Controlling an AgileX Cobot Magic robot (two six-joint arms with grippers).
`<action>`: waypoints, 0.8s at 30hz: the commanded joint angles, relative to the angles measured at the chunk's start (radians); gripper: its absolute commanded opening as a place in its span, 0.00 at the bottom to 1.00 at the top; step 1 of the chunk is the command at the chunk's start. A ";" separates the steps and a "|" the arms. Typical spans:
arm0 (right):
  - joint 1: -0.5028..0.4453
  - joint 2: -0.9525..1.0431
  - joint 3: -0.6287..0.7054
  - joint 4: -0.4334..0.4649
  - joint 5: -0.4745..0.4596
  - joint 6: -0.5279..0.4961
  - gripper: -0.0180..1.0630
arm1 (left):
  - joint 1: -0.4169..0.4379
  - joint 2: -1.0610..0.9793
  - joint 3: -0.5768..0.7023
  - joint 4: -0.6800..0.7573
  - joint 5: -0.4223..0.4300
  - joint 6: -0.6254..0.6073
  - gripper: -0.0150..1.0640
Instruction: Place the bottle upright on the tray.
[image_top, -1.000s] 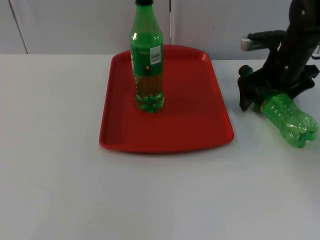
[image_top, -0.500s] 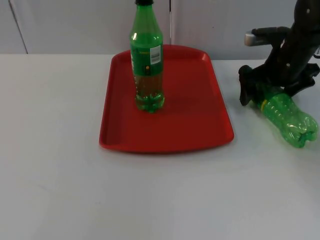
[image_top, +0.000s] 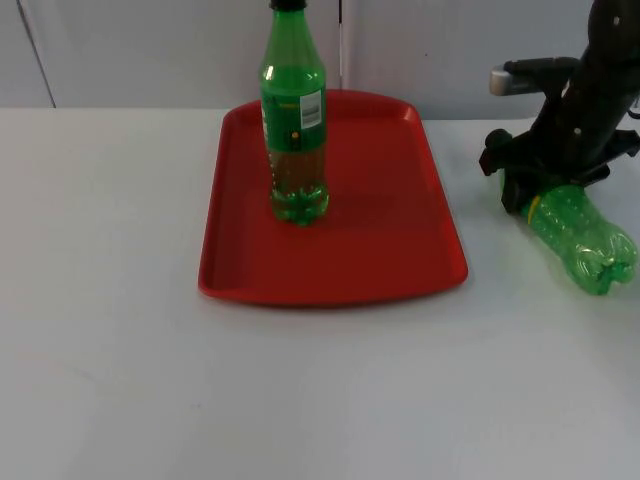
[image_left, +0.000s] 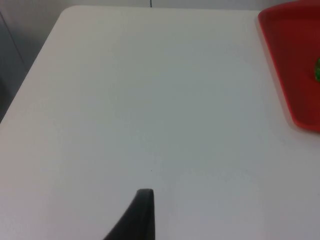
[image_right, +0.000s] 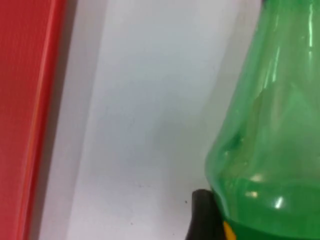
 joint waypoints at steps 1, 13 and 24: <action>-0.003 -0.029 -0.004 0.001 0.008 0.002 0.02 | -0.008 -0.004 0.003 0.003 -0.001 0.000 0.99; -0.003 -0.194 -0.004 0.003 0.023 -0.025 0.02 | -0.008 -0.004 0.003 0.003 -0.001 0.000 0.99; -0.001 -0.354 -0.002 0.196 -0.119 -0.187 0.02 | -0.008 -0.004 0.003 0.003 -0.001 0.000 0.99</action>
